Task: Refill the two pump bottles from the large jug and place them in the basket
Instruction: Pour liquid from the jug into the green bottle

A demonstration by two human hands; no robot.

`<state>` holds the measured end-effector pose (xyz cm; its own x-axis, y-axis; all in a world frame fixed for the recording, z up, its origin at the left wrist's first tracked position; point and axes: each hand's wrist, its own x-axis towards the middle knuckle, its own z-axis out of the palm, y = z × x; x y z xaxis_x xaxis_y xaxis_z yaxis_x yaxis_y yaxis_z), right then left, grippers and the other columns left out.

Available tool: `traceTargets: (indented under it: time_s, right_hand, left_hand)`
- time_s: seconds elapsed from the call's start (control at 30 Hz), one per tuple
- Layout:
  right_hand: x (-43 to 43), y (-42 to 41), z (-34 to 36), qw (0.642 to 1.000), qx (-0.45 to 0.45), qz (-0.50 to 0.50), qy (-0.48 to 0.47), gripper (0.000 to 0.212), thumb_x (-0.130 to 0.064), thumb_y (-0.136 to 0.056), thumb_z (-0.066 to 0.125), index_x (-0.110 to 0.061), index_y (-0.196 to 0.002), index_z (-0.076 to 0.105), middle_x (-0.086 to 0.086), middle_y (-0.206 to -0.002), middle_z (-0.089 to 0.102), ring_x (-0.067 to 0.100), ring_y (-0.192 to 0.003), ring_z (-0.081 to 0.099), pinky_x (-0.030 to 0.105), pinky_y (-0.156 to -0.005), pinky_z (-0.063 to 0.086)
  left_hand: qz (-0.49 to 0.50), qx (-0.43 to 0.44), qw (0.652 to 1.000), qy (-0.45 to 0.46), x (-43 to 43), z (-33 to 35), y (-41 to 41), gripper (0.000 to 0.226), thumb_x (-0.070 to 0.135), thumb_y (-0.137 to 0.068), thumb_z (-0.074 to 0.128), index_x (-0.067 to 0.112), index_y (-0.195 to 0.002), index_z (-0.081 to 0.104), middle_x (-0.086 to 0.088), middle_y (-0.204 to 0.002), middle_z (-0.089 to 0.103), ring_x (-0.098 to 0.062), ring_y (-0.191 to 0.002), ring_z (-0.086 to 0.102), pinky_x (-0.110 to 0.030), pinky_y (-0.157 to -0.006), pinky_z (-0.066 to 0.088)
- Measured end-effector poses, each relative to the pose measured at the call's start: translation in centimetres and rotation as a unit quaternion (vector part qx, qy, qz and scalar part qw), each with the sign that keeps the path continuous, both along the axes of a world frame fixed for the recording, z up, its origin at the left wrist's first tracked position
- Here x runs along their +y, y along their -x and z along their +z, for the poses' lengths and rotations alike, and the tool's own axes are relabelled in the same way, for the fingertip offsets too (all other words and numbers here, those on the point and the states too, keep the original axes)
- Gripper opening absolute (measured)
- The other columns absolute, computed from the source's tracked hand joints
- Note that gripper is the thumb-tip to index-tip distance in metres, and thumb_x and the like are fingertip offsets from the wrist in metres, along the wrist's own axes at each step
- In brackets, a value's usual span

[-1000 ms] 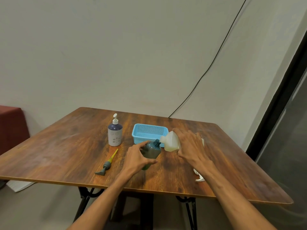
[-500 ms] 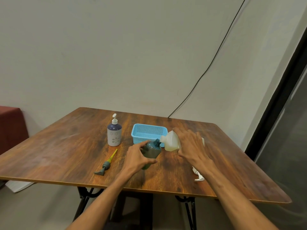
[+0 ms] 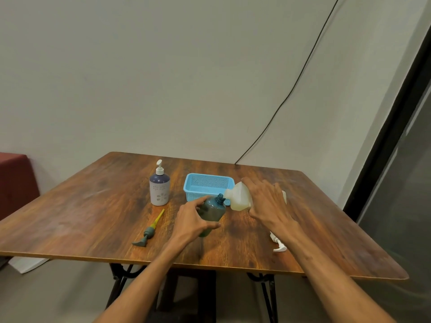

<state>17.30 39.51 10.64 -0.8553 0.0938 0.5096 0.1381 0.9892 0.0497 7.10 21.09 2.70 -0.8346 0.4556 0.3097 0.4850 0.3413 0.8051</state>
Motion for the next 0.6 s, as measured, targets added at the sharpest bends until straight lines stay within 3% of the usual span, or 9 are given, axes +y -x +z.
traceTargets:
  time_s: [0.6]
  right_hand:
    - [-0.01,-0.21,0.30,1.000,-0.018,-0.008,0.005,0.064,-0.024,-0.074,0.074,-0.021,-0.132,0.048,0.001,-0.125,0.058,0.026,-0.105,0.055,0.043,-0.087,0.038]
  left_hand:
    - [-0.006,-0.003,1.000,0.003,0.16,-0.03,0.02,0.090,0.031,-0.063,0.093,0.021,-0.142,0.052,-0.004,-0.131,0.061,-0.005,-0.103,0.052,-0.005,-0.070,0.039]
